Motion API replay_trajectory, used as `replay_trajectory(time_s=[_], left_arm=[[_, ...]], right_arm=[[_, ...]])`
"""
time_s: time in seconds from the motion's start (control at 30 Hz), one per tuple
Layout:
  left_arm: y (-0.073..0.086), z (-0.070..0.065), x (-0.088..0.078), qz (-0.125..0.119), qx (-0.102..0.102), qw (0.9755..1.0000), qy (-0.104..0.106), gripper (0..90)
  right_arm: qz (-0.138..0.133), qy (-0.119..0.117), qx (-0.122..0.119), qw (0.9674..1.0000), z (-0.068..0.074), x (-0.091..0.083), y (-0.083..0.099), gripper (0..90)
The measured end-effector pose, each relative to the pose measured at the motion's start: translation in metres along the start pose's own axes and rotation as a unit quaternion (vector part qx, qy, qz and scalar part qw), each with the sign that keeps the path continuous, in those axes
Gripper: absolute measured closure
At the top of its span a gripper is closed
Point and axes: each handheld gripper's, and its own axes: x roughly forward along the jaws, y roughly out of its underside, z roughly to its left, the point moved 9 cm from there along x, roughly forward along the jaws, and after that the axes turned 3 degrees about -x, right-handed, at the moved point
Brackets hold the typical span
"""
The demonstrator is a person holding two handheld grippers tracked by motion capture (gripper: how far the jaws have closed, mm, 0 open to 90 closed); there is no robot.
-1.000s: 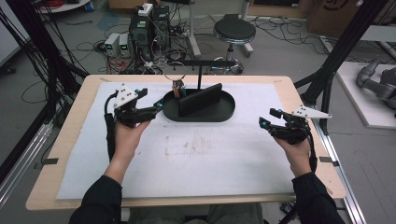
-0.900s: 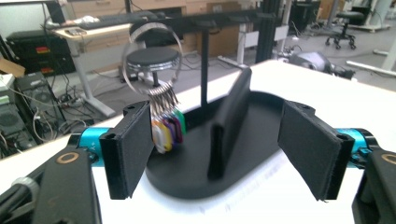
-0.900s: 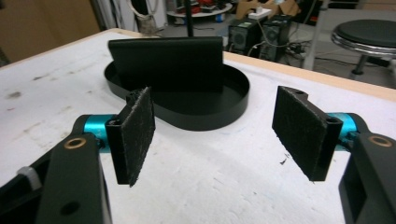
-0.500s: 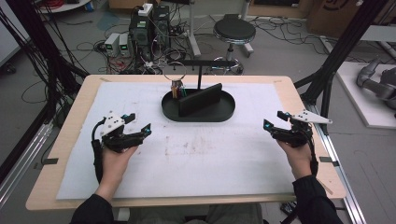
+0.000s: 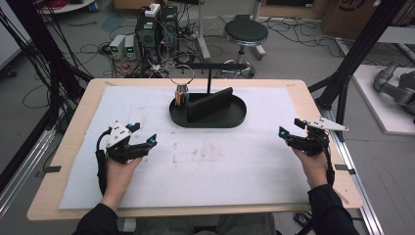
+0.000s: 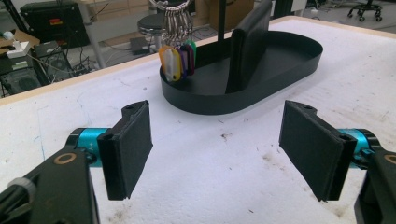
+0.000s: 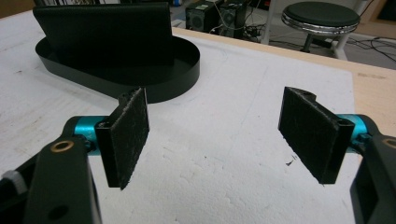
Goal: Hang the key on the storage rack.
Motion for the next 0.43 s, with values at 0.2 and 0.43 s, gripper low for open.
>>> replay_trajectory(time_s=[0.2,0.43], left_arm=[[-0.0006,0.0025,-0.0013,-0.001,0.0,1.0,-0.004,25.3],[0.0,0.0039,-0.0013,0.0,0.0,1.0,-0.007,25.3]], right_arm=[[0.007,0.0,-0.001,1.0,0.0001,0.0021,0.0038,24.1],[0.008,0.001,-0.002,1.0,0.0006,0.0036,0.0064,23.0]])
